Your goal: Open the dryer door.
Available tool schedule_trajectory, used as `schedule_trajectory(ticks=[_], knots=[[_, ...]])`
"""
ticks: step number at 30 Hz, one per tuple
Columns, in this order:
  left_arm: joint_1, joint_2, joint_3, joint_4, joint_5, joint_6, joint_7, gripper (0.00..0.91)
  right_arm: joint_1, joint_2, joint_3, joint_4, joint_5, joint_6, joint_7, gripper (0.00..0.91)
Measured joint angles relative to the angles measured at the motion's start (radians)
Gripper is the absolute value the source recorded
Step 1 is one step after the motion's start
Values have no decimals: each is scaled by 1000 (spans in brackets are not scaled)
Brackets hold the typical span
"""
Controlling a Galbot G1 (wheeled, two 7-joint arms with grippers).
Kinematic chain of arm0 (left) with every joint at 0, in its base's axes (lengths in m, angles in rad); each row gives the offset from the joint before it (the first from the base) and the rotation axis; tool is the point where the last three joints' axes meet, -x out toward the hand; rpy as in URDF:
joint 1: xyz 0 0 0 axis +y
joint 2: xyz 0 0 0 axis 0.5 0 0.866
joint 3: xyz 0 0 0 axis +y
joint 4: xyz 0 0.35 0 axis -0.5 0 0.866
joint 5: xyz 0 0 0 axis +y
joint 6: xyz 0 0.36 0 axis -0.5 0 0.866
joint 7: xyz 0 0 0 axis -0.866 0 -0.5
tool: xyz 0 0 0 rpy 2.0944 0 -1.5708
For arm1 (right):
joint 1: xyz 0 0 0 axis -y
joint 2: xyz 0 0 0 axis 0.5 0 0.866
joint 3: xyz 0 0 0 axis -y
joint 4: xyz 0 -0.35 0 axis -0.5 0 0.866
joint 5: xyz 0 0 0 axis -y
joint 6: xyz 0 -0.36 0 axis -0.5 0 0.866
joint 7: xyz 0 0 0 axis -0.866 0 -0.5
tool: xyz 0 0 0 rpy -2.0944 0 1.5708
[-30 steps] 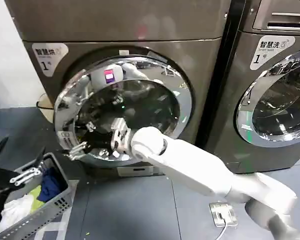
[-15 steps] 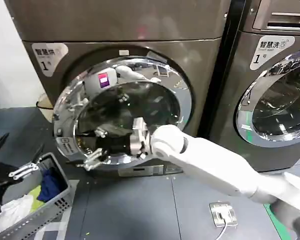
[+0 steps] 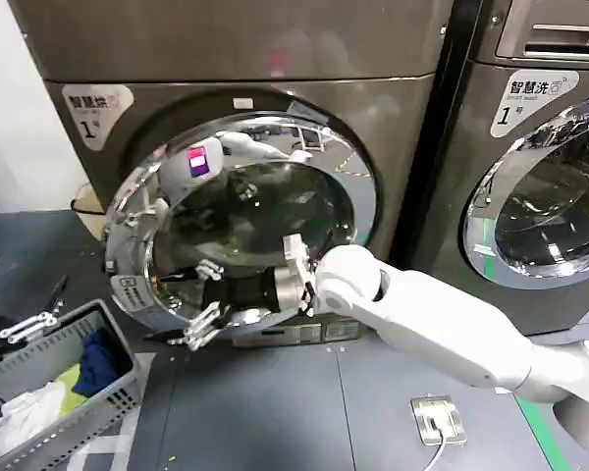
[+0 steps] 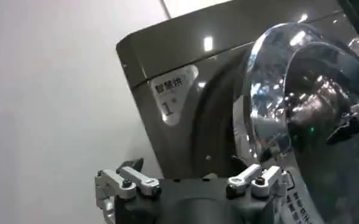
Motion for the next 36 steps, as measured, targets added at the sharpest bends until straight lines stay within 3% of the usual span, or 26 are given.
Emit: schedule_trajectory(ticks=[18, 36], knots=[[-23, 14, -12, 28, 0, 2, -2, 907, 34, 101, -56, -65, -7, 3, -53, 907], [-91, 98, 32, 121, 7, 2, -2, 907, 36, -12, -62, 18, -12, 43, -162, 907]])
